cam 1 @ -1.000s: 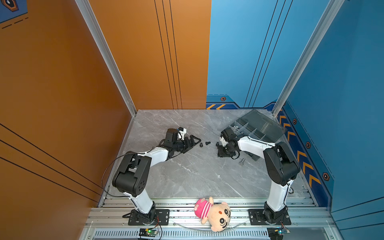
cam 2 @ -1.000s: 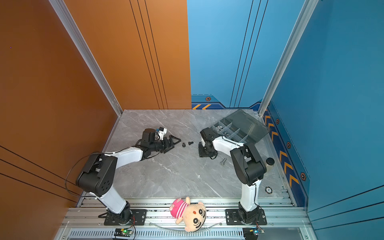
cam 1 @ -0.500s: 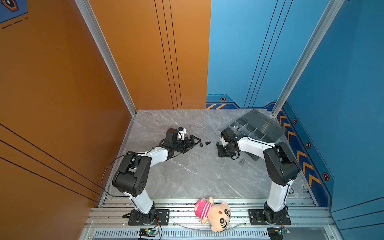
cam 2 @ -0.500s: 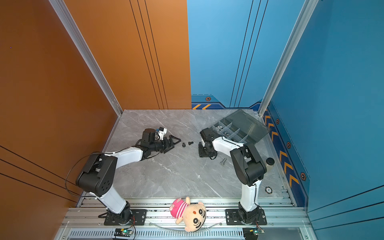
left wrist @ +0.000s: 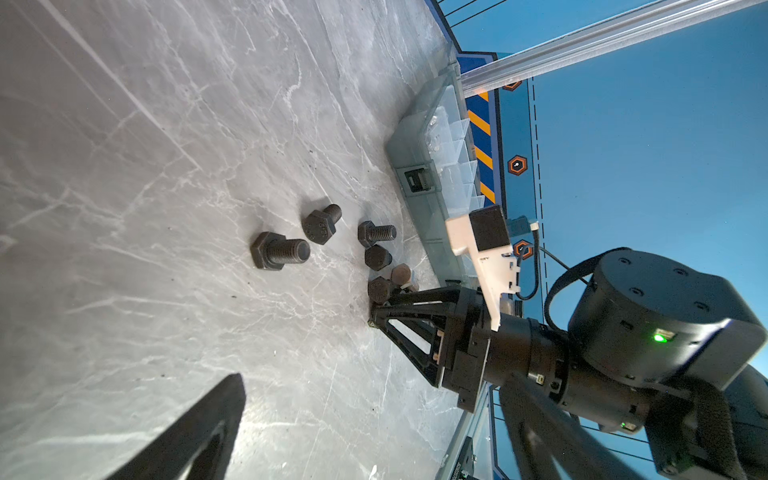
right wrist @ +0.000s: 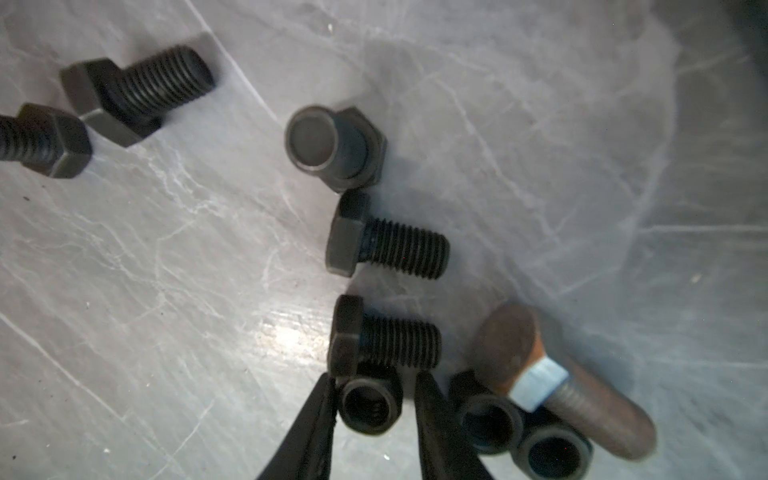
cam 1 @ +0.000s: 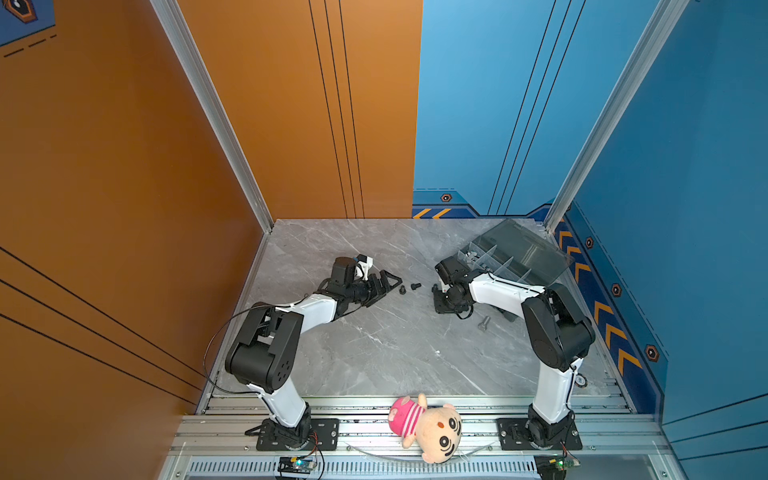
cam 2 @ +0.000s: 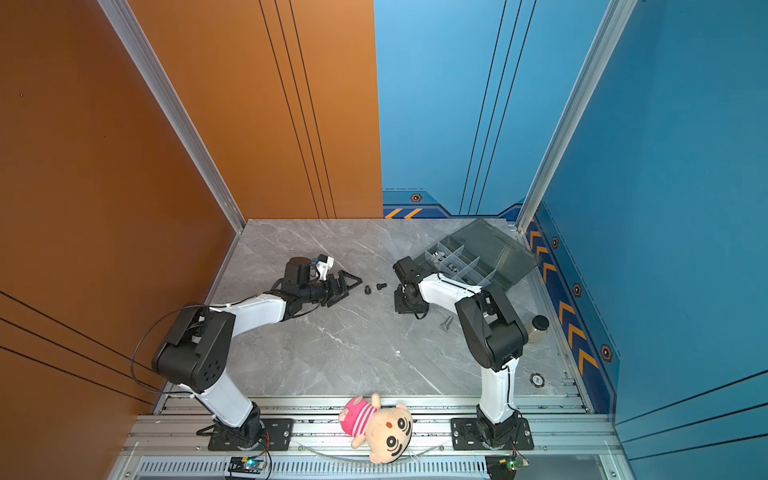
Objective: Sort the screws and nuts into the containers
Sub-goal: 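Lower the right gripper onto a black hex nut and close, then lift the black hex nut with the right gripper over the organizer box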
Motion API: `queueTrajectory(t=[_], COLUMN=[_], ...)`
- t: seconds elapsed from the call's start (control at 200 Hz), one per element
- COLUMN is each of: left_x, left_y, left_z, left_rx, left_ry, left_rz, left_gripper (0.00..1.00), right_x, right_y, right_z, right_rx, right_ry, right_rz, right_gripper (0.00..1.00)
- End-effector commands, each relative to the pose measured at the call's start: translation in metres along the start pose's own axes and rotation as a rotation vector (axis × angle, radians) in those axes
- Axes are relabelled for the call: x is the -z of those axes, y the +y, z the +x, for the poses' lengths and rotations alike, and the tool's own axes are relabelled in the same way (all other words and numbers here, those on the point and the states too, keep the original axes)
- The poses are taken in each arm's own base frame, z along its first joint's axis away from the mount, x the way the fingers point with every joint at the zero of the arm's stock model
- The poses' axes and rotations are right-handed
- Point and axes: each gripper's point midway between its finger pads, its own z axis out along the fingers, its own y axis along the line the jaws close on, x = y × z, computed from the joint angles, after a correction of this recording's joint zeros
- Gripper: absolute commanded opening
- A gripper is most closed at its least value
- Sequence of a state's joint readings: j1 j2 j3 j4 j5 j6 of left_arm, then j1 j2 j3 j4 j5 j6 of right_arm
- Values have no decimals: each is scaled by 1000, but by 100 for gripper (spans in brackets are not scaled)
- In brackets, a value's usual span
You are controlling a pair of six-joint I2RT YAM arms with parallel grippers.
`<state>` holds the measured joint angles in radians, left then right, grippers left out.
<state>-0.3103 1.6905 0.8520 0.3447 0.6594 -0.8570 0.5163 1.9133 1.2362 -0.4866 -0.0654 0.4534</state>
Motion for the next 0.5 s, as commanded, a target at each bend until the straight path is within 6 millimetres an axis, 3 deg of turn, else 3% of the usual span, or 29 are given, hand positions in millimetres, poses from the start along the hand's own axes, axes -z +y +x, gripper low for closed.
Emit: queueTrajectory(t=[0.0,0.275,0.496], left_x=[-1,-1,0], left_y=[6,7,7], left_z=[0,1,0], left_rx=[-7,-4,-4], left_ry=[7,8,6], left_rz=[-6,-9,-9], left_gripper=[98,98,98], right_x=[-22,-25,-18], right_y=[-21,-23,-20], right_z=[29,31,31], right_rx=[-21,-18,-8], right_ry=[105,115,114], right_rz=[96,104,74], right_gripper=[33,26,2])
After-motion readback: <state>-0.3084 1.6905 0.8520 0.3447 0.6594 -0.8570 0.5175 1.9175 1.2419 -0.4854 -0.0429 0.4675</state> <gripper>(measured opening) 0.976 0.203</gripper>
